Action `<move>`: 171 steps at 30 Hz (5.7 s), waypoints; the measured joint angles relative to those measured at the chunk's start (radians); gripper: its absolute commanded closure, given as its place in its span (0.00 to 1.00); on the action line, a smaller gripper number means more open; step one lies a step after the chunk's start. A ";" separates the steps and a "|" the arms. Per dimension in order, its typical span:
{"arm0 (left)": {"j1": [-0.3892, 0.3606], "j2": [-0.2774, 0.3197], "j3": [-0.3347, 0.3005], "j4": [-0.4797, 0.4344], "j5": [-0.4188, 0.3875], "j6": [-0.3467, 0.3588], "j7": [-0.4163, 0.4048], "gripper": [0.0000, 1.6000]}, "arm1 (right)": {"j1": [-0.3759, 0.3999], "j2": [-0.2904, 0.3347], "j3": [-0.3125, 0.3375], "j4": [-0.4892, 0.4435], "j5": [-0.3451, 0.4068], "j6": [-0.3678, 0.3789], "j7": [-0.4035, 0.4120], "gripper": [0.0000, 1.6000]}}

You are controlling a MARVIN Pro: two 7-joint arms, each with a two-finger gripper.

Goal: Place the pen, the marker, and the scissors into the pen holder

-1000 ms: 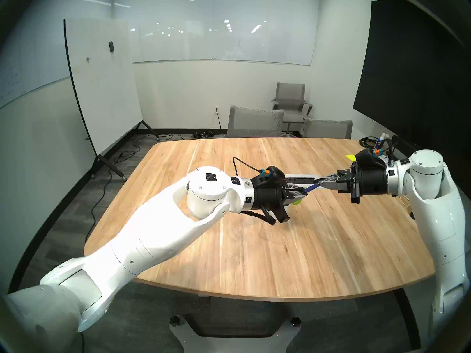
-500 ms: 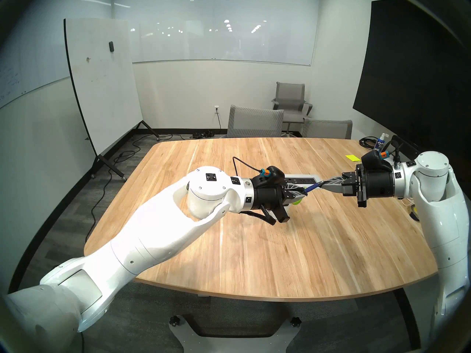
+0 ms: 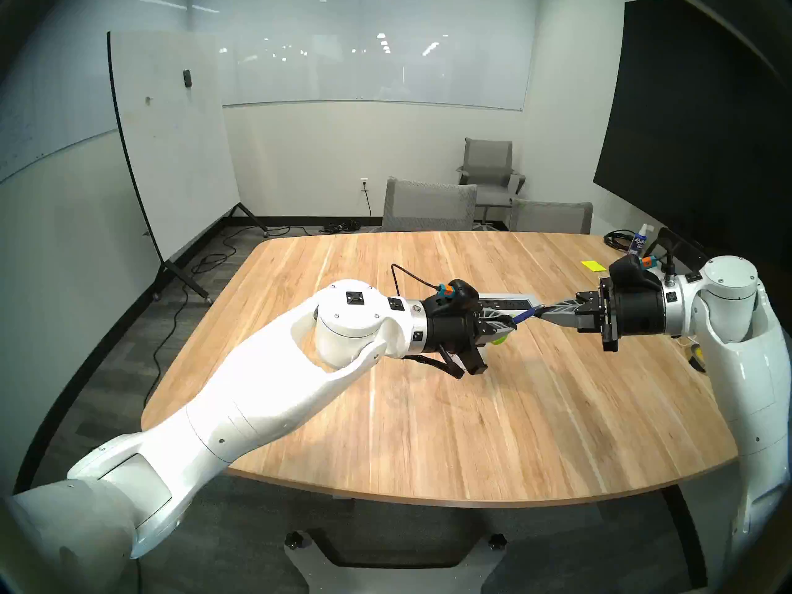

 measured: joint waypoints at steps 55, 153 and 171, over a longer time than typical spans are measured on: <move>0.002 0.005 0.003 0.000 -0.001 0.000 0.001 1.00 | 0.030 0.029 -0.047 0.042 0.007 0.022 -0.103 1.00; -0.002 0.006 0.003 -0.002 -0.005 -0.003 0.002 1.00 | -0.017 0.038 -0.020 -0.101 0.044 0.062 -0.072 1.00; -0.002 0.006 0.004 -0.002 -0.005 -0.003 0.001 1.00 | 0.009 0.065 -0.041 -0.003 -0.011 0.033 -0.048 1.00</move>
